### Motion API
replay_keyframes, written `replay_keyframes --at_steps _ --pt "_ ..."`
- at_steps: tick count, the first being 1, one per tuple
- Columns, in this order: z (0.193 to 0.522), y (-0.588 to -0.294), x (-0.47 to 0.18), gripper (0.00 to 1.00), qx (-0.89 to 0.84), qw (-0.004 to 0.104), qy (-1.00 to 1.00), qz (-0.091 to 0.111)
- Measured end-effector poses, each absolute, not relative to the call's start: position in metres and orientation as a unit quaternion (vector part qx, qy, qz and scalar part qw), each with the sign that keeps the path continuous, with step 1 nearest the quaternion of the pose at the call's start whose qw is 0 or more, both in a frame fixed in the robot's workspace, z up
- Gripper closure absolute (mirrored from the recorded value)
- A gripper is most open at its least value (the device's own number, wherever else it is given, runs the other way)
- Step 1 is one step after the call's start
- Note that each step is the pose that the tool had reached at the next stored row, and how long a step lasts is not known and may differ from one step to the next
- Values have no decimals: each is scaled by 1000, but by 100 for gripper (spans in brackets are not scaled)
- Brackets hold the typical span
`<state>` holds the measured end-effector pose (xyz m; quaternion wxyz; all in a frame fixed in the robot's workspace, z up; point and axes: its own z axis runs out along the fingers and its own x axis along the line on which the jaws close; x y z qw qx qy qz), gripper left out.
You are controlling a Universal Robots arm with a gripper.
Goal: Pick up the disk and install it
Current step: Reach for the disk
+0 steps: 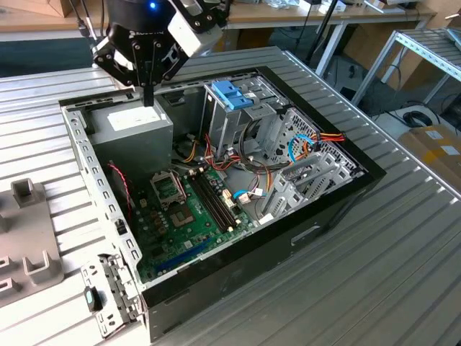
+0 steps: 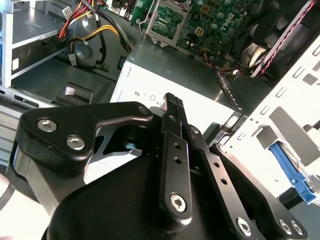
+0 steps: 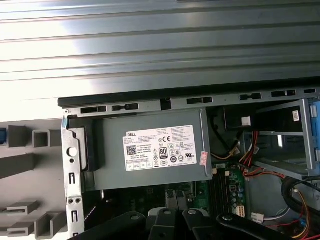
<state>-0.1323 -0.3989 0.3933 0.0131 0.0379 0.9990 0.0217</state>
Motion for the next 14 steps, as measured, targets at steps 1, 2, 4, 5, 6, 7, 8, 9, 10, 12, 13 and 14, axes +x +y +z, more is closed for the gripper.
replay_keyframes --at_steps 1,2,4,5,6,7,8,9,10,12,13,14 --pt "393 -399 -133 90 38 13 999 22" --pt "393 -399 -133 90 38 13 999 22" --pt "393 -399 -134 90 38 13 999 22" --pt "393 -399 -134 90 38 13 999 22" --pt "393 -399 -134 90 38 13 999 22" --pt "393 -399 -135 90 38 13 999 22" --pt "393 -399 -135 90 38 13 999 22" --pt "393 -399 -136 90 38 13 999 22" --pt "393 -399 -136 90 38 13 999 22" --pt "393 -399 -137 90 38 13 999 22" --pt "393 -399 -137 90 38 13 999 22" --pt "393 -399 -137 90 38 13 999 22"
